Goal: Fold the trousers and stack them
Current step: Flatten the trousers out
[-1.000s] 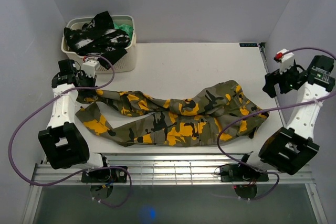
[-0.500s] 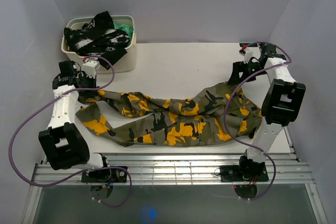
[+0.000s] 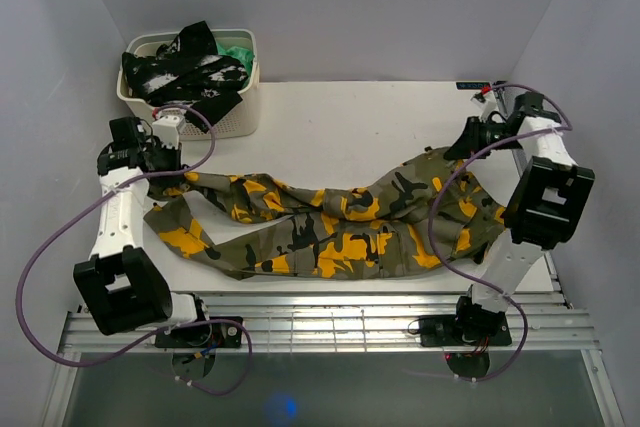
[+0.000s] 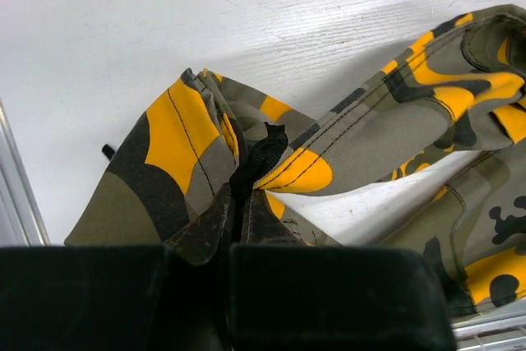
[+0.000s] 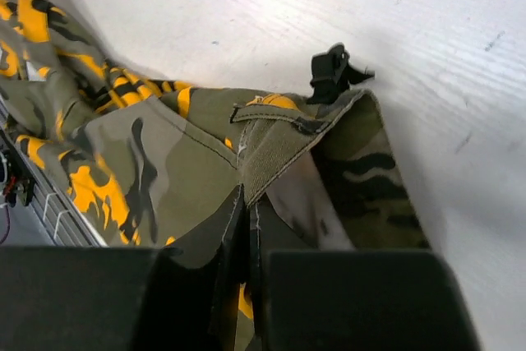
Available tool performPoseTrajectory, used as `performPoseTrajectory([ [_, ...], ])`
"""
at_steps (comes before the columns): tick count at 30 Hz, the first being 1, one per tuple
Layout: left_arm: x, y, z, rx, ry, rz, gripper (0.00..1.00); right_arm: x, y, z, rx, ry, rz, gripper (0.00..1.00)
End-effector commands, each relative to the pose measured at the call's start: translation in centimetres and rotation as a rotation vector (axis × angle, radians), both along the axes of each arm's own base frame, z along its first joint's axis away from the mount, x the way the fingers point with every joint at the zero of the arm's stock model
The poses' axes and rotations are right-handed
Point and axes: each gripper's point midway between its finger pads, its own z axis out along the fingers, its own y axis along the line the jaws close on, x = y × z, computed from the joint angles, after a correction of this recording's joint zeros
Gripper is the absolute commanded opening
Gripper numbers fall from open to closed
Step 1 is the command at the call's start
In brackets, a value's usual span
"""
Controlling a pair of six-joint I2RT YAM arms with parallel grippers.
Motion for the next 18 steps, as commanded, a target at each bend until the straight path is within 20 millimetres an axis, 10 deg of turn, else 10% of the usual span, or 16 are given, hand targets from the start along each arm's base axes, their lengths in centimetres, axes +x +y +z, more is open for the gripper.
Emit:
performPoseTrajectory([
  [1,-0.6,1.2,4.9,0.025,-0.108,0.121,0.00,-2.7,-2.3,7.2,0.046,-0.249,-0.018,0.08],
  [4,-1.6,2.1,7.1,0.033,-0.164,0.234,0.00,-5.9,-5.3,9.4,-0.038,-0.401,-0.082,0.08],
  [10,-1.5,3.9,10.3,0.054,-0.340,0.409,0.00,-9.2,-9.0,7.5,-0.141,-0.451,-0.224,0.08],
  [18,4.7,2.8,8.2,-0.085,-0.479,0.323,0.00,-4.2,-13.4,6.2,-0.313,-0.546,-0.459,0.08],
])
